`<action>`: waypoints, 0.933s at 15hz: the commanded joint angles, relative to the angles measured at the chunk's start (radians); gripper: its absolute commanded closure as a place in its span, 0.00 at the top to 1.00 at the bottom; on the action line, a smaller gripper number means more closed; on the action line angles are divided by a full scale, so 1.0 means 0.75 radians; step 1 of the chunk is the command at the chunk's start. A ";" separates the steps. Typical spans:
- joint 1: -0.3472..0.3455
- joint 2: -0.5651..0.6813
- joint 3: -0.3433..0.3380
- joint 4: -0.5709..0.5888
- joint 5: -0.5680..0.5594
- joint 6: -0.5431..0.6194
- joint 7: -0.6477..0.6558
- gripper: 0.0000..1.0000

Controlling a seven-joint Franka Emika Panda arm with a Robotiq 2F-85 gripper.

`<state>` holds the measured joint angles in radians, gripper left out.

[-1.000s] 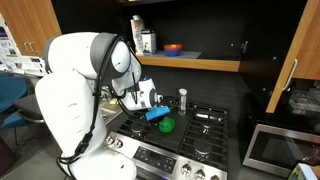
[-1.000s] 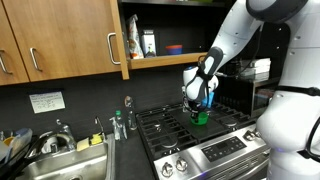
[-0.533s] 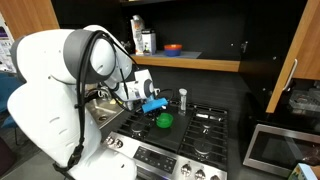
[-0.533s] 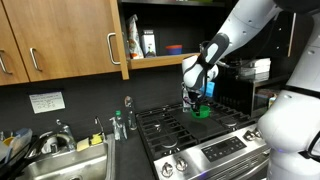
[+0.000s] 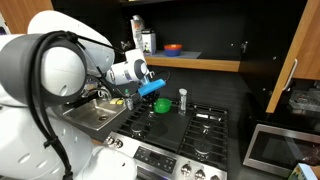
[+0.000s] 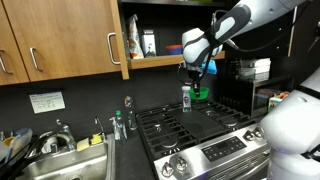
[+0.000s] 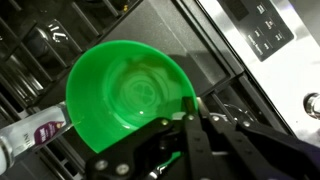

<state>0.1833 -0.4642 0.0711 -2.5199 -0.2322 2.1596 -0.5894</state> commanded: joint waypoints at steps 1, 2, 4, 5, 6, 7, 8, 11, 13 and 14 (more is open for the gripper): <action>0.049 -0.120 -0.010 0.103 -0.007 -0.166 -0.096 0.01; 0.063 -0.141 -0.010 0.139 -0.005 -0.212 -0.121 0.01; 0.087 -0.173 -0.010 0.208 0.001 -0.289 -0.171 0.01; 0.090 -0.187 -0.003 0.245 -0.009 -0.327 -0.182 0.01; 0.098 -0.198 -0.003 0.281 -0.009 -0.360 -0.202 0.01; 0.105 -0.209 -0.004 0.317 -0.006 -0.390 -0.218 0.01; 0.110 -0.222 -0.006 0.358 0.002 -0.415 -0.230 0.01; 0.117 -0.245 -0.009 0.462 0.013 -0.456 -0.246 0.01; 0.121 -0.244 -0.011 0.529 0.016 -0.491 -0.272 0.01; 0.124 -0.244 -0.012 0.551 0.016 -0.502 -0.285 0.01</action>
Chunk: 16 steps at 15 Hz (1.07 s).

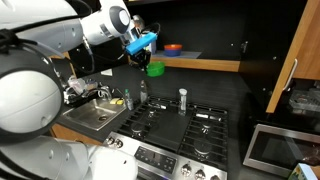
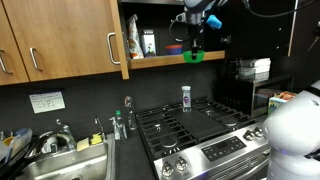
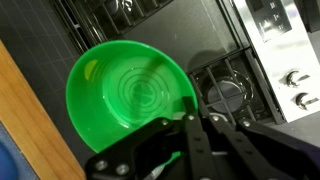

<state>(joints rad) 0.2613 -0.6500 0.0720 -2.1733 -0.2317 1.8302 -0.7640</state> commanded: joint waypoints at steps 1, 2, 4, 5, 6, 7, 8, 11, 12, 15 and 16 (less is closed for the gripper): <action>0.024 0.006 -0.016 0.103 0.019 -0.068 -0.071 0.01; 0.025 0.008 -0.019 0.100 0.018 -0.063 -0.083 0.01; 0.007 -0.001 -0.002 0.077 0.001 -0.041 -0.048 0.04; 0.007 0.000 -0.002 0.077 0.001 -0.042 -0.050 0.04; 0.007 0.001 -0.002 0.077 0.001 -0.042 -0.052 0.04; 0.007 0.002 -0.002 0.077 0.001 -0.042 -0.053 0.04; 0.007 0.003 -0.002 0.077 0.001 -0.042 -0.054 0.04; 0.007 0.004 -0.002 0.077 0.001 -0.042 -0.058 0.01; 0.009 0.002 -0.004 0.077 0.000 -0.013 -0.058 0.01; 0.014 0.019 -0.028 0.136 0.037 0.012 -0.061 0.01; 0.017 0.029 -0.039 0.160 0.058 0.012 -0.071 0.01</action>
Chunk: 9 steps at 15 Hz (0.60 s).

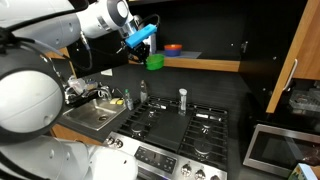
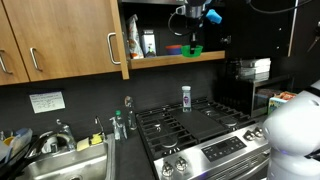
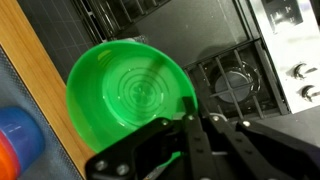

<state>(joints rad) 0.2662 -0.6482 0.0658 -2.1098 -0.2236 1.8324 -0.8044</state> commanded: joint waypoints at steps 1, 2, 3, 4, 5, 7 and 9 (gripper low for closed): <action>0.011 0.034 -0.041 0.096 0.065 0.013 -0.024 0.01; 0.009 0.045 -0.048 0.120 0.078 0.012 -0.031 0.01; 0.008 0.059 -0.056 0.147 0.090 0.012 -0.037 0.01; 0.005 0.073 -0.062 0.171 0.099 0.014 -0.041 0.01; 0.004 0.092 -0.068 0.200 0.109 0.016 -0.047 0.01; 0.007 0.142 -0.085 0.266 0.150 0.021 -0.061 0.01; 0.000 0.199 -0.082 0.344 0.169 0.031 -0.067 0.01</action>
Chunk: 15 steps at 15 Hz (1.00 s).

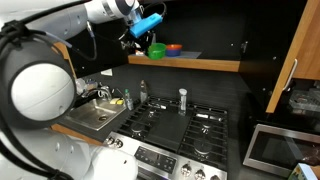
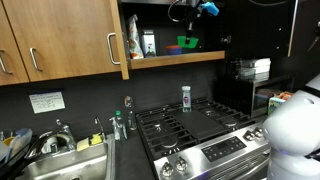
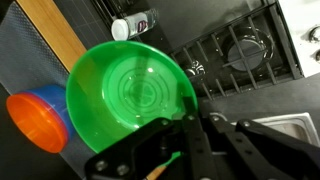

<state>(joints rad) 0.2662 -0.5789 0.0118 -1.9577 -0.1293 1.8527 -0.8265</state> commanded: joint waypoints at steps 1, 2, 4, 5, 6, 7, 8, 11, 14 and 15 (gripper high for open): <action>0.002 0.138 -0.010 0.189 0.058 0.003 -0.051 0.01; -0.001 0.170 -0.005 0.240 0.064 -0.003 -0.059 0.01; -0.009 0.235 0.002 0.347 0.072 -0.018 -0.080 0.01; -0.008 0.267 -0.001 0.400 0.089 -0.022 -0.100 0.01; -0.013 0.302 -0.002 0.451 0.098 -0.025 -0.111 0.01; -0.022 0.340 0.000 0.506 0.103 -0.028 -0.119 0.01; -0.028 0.371 0.001 0.552 0.114 -0.034 -0.127 0.01; -0.057 0.471 0.006 0.683 0.121 -0.045 -0.140 0.01; -0.089 0.555 0.012 0.780 0.125 -0.048 -0.133 0.01; -0.099 0.580 0.013 0.810 0.132 -0.048 -0.132 0.01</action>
<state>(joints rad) 0.2247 -0.2181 0.0113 -1.4591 -0.0597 1.8450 -0.9027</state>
